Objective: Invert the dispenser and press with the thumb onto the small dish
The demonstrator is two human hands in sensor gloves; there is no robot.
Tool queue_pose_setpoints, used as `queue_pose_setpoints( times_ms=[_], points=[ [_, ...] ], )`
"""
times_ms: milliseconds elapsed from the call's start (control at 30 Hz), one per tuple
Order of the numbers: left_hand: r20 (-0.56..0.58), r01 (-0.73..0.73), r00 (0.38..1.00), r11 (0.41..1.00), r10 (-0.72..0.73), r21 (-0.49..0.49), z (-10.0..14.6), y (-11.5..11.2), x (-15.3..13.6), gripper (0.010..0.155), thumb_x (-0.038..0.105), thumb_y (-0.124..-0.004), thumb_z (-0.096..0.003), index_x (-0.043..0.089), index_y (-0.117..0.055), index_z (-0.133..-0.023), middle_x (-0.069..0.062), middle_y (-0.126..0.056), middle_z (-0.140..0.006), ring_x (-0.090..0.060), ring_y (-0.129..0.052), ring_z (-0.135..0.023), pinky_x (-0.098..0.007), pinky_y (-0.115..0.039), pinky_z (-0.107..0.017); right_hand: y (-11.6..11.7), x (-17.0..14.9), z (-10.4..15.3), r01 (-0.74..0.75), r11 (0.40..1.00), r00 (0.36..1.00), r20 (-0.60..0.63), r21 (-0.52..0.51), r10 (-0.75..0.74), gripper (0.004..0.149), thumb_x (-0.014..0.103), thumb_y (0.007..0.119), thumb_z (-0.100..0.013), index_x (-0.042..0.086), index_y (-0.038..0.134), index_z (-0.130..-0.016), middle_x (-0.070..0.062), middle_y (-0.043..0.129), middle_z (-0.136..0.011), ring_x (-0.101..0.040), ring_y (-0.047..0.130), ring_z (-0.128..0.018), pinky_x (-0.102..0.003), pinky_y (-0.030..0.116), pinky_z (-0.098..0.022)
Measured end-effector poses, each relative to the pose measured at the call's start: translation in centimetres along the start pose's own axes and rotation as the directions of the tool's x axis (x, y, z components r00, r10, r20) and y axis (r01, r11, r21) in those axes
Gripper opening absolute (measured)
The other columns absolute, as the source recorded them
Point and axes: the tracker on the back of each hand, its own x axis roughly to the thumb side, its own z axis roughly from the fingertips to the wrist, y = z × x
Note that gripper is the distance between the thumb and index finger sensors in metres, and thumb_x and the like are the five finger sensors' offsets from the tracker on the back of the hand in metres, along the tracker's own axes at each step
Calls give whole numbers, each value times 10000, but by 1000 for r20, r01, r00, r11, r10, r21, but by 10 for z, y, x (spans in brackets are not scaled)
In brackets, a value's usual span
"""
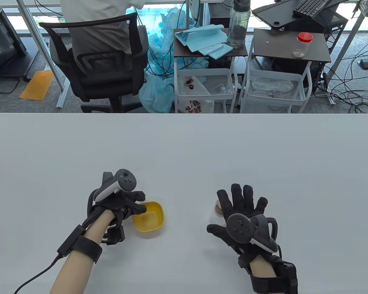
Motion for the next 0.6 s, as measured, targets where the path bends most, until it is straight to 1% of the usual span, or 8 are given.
queue_pose_setpoints(
  times_ms=[233,333,433,600],
  points=[
    [2,9,1000,1000,-9,5,-12,-5,-2,461,508,-846,-513,353,-758,-938,68,-984,-758,-211,-1042,-568,-458,-846,-532,0,0,-1,3,1000,1000,-2,5,-3,1001,714,698,-456,166,267,-1175,-273,126,-1178,-597,67,-1032,-878,205,-623],
    [17,-10,1000,1000,10,22,-13,-6,-3,412,480,-844,-521,354,-793,-910,51,-990,-736,-211,-1045,-555,-459,-847,-530,1,1,-1,6,1000,1000,-1,9,-6,995,709,701,-457,168,275,-1175,-271,132,-1179,-597,77,-1035,-876,210,-626],
    [24,-14,1000,1000,14,21,-12,-6,-2,409,477,-844,-522,346,-796,-907,50,-993,-734,-213,-1044,-550,-460,-846,-531,1,3,-1,0,1000,1000,5,17,0,989,706,701,-459,172,277,-1175,-270,131,-1179,-596,74,-1035,-875,210,-628],
    [50,-2,999,1000,1,29,0,0,8,414,474,-844,-522,343,-791,-911,49,-1002,-721,-214,-1049,-539,-463,-848,-529,0,5,-1,1,1000,1000,14,12,-1,989,705,701,-458,169,280,-1174,-269,134,-1179,-595,76,-1036,-874,212,-629]
  ],
)
